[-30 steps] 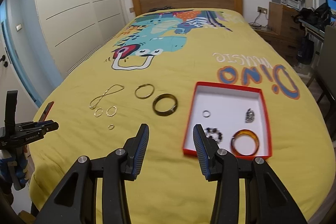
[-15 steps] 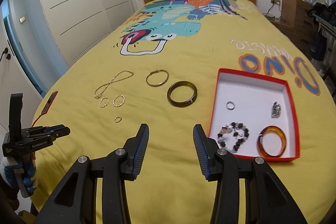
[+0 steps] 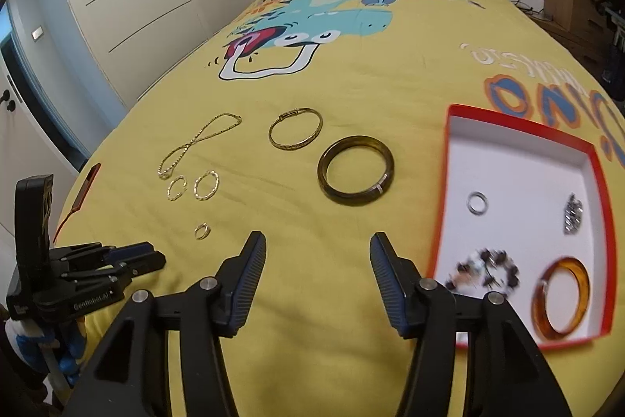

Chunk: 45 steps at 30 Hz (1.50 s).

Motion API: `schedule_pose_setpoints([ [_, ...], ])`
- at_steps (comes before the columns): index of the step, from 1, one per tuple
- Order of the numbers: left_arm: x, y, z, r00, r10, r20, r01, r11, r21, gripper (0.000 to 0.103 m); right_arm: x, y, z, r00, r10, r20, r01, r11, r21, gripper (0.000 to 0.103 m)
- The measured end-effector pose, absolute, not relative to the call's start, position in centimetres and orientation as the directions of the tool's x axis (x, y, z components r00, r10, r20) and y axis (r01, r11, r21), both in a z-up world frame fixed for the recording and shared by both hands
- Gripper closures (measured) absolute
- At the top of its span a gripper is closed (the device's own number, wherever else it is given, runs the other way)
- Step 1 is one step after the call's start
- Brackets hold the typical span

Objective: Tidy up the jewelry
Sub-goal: 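Grasp the twisted silver ring with the left tool while the right tool grasps the dark bangle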

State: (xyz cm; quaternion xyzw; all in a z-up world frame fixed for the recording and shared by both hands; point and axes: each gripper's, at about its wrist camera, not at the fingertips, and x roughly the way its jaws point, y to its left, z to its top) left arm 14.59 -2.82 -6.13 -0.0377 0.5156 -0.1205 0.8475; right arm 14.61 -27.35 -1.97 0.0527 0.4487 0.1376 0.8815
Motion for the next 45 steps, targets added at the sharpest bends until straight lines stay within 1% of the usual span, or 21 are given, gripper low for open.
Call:
schedule_pose_setpoints([
  [4,15.6,-2.8,-6.8,0.437,-0.254,-0.863,0.155,0.966,-0.205,0.077,16.4,-26.9,-2.7,0.553,0.294,-0.779,-0.205,0.955,0.215,0.047],
  [7,16.2,-2.7,-7.2,0.431,-0.265,-0.863,0.149,0.964,-0.222,0.077,17.5,-26.9,-3.2,0.553,0.289,-0.781,-0.199,0.957,0.213,0.044],
  [12,17.0,-3.1,-7.9,0.419,-0.28,-0.864,0.154,0.959,-0.236,0.077,19.0,-26.9,-3.8,0.55,0.285,-0.785,-0.193,0.958,0.212,0.041],
  [15,17.4,-3.5,-8.3,0.416,-0.285,-0.864,0.162,0.958,-0.238,0.077,19.8,-26.7,-3.9,0.549,0.279,-0.788,-0.195,0.959,0.204,0.036],
  [20,18.0,-4.1,-8.9,0.412,-0.276,-0.868,0.168,0.96,-0.225,0.077,21.5,-26.5,-4.1,0.553,0.262,-0.791,-0.196,0.963,0.182,0.024],
  [23,18.2,-4.3,-9.1,0.411,-0.274,-0.869,0.17,0.96,-0.223,0.077,22.8,-26.3,-4.2,0.546,0.248,-0.8,-0.202,0.966,0.161,0.021],
  [31,18.6,-4.5,-9.7,0.412,-0.276,-0.868,0.175,0.959,-0.223,0.078,25.8,-25.8,-5.9,0.499,0.202,-0.843,-0.22,0.97,0.102,0.021],
  [39,18.5,-4.8,-9.9,0.425,-0.268,-0.865,0.176,0.962,-0.211,0.078,26.0,-25.3,-7.3,0.467,0.165,-0.869,-0.239,0.969,0.056,0.019],
  [41,18.3,-4.8,-9.8,0.429,-0.263,-0.864,0.179,0.962,-0.204,0.083,25.9,-25.0,-7.5,0.463,0.149,-0.874,-0.249,0.968,0.033,0.019],
  [45,17.8,-4.4,-9.8,0.431,-0.264,-0.863,0.178,0.962,-0.206,0.084,25.6,-25.0,-7.5,0.454,0.146,-0.879,-0.262,0.965,0.024,0.02],
])
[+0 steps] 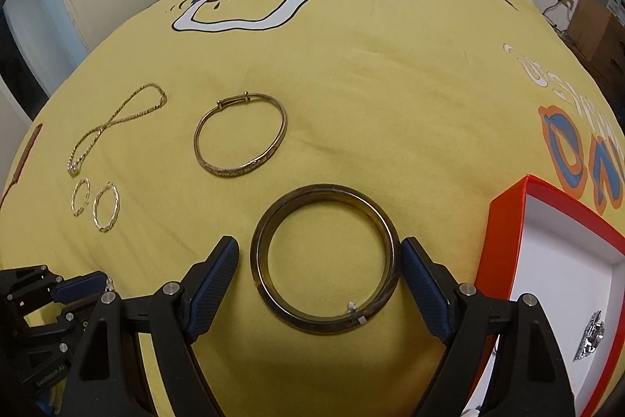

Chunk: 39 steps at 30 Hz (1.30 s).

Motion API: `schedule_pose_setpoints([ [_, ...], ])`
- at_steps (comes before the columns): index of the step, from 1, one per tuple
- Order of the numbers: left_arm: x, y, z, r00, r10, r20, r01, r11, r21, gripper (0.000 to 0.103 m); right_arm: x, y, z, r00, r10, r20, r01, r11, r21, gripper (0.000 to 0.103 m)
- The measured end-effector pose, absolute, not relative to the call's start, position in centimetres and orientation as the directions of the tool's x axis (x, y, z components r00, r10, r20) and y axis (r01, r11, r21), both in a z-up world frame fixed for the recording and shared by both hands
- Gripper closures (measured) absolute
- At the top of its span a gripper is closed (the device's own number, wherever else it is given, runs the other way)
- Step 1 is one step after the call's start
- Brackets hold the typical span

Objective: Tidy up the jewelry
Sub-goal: 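Grasp the twisted silver ring with the left tool while the right tool grasps the dark bangle, then carry the ring and dark bangle into the red box and release them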

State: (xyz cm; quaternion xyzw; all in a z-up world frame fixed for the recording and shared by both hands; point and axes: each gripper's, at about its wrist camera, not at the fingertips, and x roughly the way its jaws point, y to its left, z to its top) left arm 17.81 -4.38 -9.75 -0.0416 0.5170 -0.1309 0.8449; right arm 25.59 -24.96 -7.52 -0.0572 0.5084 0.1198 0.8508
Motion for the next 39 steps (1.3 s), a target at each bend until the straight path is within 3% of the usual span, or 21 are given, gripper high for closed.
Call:
schedule_pose_setpoints([
  [2,17.7,-4.4,-9.7,0.433,-0.264,-0.862,0.18,0.962,-0.204,0.084,25.4,-25.1,-7.5,0.45,0.141,-0.882,-0.263,0.964,0.019,0.026],
  [17,16.8,-4.3,-8.6,0.454,-0.251,-0.855,0.181,0.965,-0.187,0.085,21.6,-23.1,-6.3,0.472,0.234,-0.85,-0.32,0.944,0.082,0.026],
  [27,15.2,-4.0,-5.6,0.492,-0.258,-0.832,0.187,0.964,-0.188,0.085,18.8,-23.2,-1.4,0.553,0.286,-0.783,-0.305,0.944,0.129,0.027],
  [39,15.5,-12.8,-0.4,0.496,-0.394,-0.774,0.362,0.904,-0.228,0.085,15.3,-33.1,3.0,0.645,0.168,-0.745,-0.171,0.982,0.073,0.026],
])
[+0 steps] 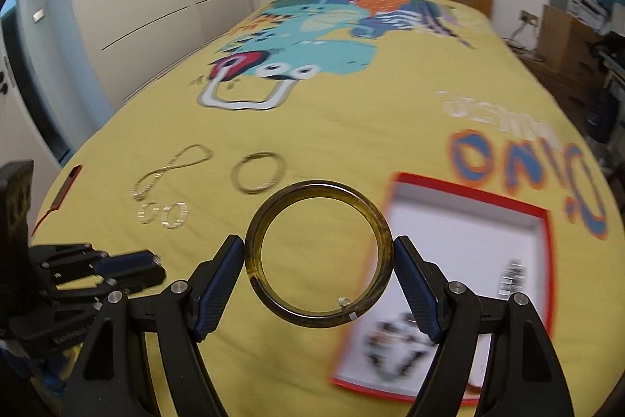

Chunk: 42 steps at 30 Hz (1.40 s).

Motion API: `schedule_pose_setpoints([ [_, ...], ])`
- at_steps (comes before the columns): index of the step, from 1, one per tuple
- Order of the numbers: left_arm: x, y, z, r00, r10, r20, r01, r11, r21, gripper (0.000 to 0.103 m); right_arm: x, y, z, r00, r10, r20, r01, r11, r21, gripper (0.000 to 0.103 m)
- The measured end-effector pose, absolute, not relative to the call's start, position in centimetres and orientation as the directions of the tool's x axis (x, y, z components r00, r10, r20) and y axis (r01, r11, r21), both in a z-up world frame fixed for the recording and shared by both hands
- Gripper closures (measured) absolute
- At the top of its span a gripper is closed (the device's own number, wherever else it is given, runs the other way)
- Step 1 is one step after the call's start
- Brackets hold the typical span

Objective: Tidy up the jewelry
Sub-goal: 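Carry the ring and dark bangle into the red box and release them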

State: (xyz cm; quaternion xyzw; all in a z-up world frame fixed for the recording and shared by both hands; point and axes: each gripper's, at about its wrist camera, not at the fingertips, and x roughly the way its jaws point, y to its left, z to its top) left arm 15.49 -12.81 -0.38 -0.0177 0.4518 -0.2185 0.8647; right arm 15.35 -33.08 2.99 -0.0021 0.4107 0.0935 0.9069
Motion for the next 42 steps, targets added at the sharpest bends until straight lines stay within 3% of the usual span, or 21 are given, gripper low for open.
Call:
schedule_pose_setpoints([
  [7,18.6,-22.3,0.6,0.46,-0.457,-0.761,0.494,0.844,-0.208,0.085,16.7,-40.1,2.3,0.653,0.092,-0.752,-0.082,0.995,0.051,0.026],
  [16,21.6,-31.0,-2.6,0.4,-0.455,-0.796,0.58,0.798,-0.164,0.085,21.4,-44.7,-1.3,0.617,0.108,-0.779,-0.068,0.994,0.084,0.026],
  [26,23.8,-33.6,-6.5,0.385,-0.38,-0.841,0.562,0.819,-0.113,0.085,24.5,-45.1,-5.2,0.545,0.149,-0.825,-0.125,0.987,0.097,0.026],
  [42,23.9,-34.0,-7.6,0.422,-0.346,-0.838,0.565,0.823,-0.055,0.084,25.3,-46.0,-7.1,0.502,0.112,-0.858,-0.092,0.993,0.075,0.026],
])
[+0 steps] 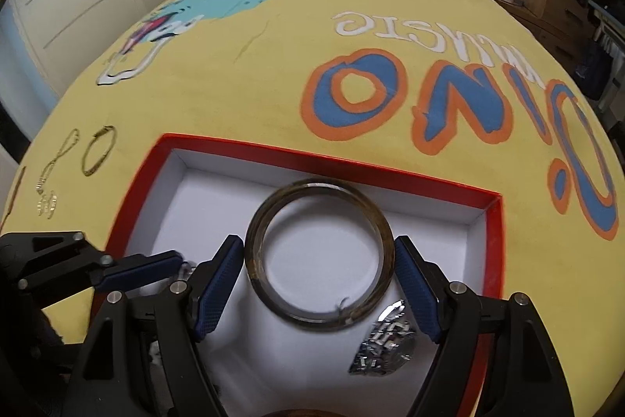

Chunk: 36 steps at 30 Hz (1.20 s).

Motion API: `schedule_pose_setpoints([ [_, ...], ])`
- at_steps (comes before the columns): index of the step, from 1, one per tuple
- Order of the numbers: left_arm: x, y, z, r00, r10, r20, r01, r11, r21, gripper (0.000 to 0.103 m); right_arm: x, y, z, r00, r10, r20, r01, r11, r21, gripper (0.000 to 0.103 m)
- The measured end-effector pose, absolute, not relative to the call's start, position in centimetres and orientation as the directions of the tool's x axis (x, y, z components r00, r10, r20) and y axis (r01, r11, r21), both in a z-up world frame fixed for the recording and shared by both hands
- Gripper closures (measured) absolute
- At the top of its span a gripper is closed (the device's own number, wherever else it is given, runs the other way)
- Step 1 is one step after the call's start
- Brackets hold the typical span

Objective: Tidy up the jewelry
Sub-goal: 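Carry the ring and dark bangle into the red box and release them, then withdraw both tools from the box back toward the remaining jewelry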

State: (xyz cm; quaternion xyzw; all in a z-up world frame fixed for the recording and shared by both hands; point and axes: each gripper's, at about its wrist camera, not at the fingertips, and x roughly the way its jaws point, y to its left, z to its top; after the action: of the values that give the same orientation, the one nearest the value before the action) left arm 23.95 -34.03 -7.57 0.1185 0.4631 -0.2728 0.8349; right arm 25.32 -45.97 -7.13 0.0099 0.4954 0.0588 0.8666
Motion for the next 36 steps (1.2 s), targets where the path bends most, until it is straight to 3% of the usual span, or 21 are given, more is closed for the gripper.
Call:
schedule_pose_setpoints([
  [13,23.3,-33.4,-6.6,0.383,-0.398,-0.833,0.578,0.807,-0.12,0.084,24.1,-48.0,-4.2,0.544,0.148,-0.826,-0.019,0.986,0.164,0.026],
  [24,19.4,-30.4,-0.5,0.408,-0.476,-0.779,0.576,0.797,-0.185,0.08,19.4,-48.8,2.8,0.628,0.077,-0.774,0.038,0.991,0.129,0.026],
  [36,13.3,-20.5,4.9,0.497,-0.401,-0.77,0.505,0.855,-0.119,0.08,11.9,-42.6,9.1,0.699,0.104,-0.708,-0.004,0.99,0.142,0.026],
])
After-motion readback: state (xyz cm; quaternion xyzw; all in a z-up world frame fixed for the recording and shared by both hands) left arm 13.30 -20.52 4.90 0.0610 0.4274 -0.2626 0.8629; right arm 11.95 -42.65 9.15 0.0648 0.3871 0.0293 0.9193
